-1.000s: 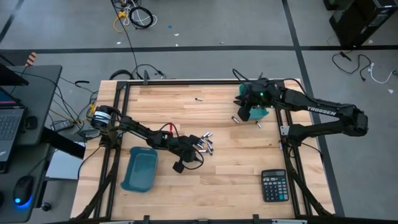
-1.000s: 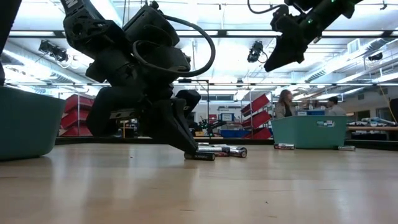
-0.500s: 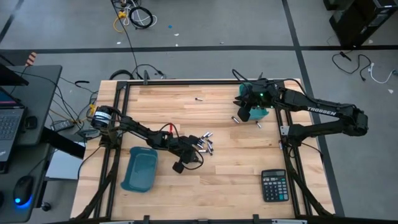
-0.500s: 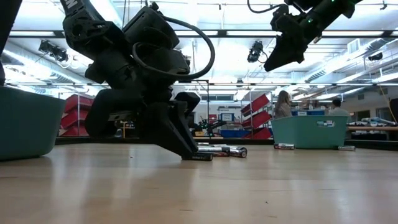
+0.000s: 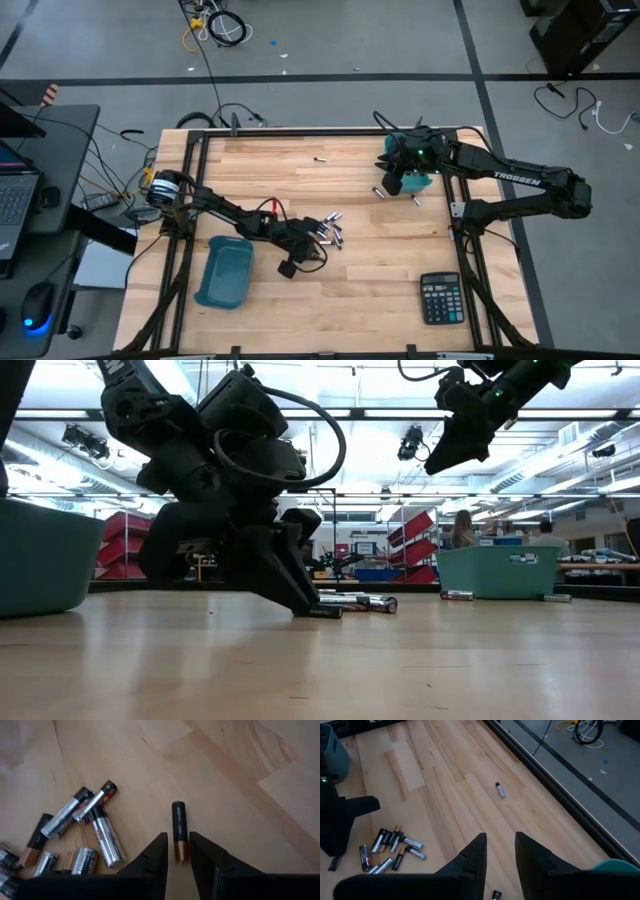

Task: Sort batteries
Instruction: Put the black battery into the green bin

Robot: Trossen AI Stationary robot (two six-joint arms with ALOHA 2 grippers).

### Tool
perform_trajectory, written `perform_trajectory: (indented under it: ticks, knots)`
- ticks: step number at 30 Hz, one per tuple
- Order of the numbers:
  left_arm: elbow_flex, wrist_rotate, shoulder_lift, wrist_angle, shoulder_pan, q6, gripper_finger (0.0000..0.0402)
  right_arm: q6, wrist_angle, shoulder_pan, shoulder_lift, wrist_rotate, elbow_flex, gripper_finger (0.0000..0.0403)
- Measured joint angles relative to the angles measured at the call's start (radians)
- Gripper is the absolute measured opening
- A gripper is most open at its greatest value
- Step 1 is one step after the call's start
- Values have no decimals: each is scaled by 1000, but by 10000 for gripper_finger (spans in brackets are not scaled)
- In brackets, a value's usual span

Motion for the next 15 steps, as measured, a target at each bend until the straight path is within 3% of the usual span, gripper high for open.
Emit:
perform_trajectory:
  ticks: [15]
  knots:
    - [-18,-10,4,23,0,-29,81,0,7,0,0,0,0,87]
